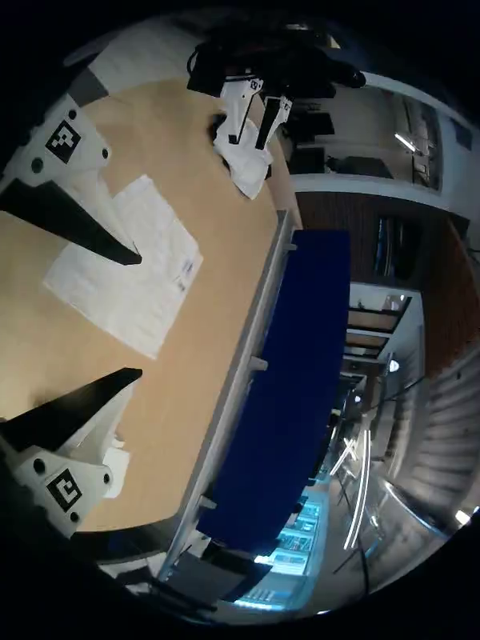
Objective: Fold towel
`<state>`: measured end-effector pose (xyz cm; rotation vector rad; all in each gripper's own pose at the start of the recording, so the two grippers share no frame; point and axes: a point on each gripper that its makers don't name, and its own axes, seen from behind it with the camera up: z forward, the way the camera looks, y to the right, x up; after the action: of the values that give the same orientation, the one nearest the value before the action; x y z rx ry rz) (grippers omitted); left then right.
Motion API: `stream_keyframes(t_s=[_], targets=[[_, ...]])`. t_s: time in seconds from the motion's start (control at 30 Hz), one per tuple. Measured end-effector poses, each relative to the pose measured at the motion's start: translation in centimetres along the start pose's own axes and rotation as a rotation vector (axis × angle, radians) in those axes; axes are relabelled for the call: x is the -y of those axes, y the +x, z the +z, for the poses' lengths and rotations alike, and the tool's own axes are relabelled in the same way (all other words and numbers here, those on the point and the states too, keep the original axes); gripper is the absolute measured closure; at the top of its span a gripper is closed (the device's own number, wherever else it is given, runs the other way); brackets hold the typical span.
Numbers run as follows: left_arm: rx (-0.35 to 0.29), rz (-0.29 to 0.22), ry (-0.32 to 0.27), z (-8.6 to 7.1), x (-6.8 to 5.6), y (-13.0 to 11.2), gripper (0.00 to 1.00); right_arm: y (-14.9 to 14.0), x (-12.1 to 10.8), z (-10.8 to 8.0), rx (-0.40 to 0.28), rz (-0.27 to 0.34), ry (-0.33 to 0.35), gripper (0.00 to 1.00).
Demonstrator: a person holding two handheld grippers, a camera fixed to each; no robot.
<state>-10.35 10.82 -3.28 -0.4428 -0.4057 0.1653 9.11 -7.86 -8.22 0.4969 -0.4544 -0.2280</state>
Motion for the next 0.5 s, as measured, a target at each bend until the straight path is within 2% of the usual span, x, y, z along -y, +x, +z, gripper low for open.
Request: stream_keyframes(t_s=[0.17,0.5], targets=[[0.041,0.017,-0.02,0.7,-1.0,-2.3,0.04,-1.8,0.4,0.9,0.021,-0.022,0.001,0.0],[0.112,0.005,-0.059,2.7,-2.9,-6.8,0.04,-6.1,1.7,2.7,0.078,-0.045,0.025,0.0]])
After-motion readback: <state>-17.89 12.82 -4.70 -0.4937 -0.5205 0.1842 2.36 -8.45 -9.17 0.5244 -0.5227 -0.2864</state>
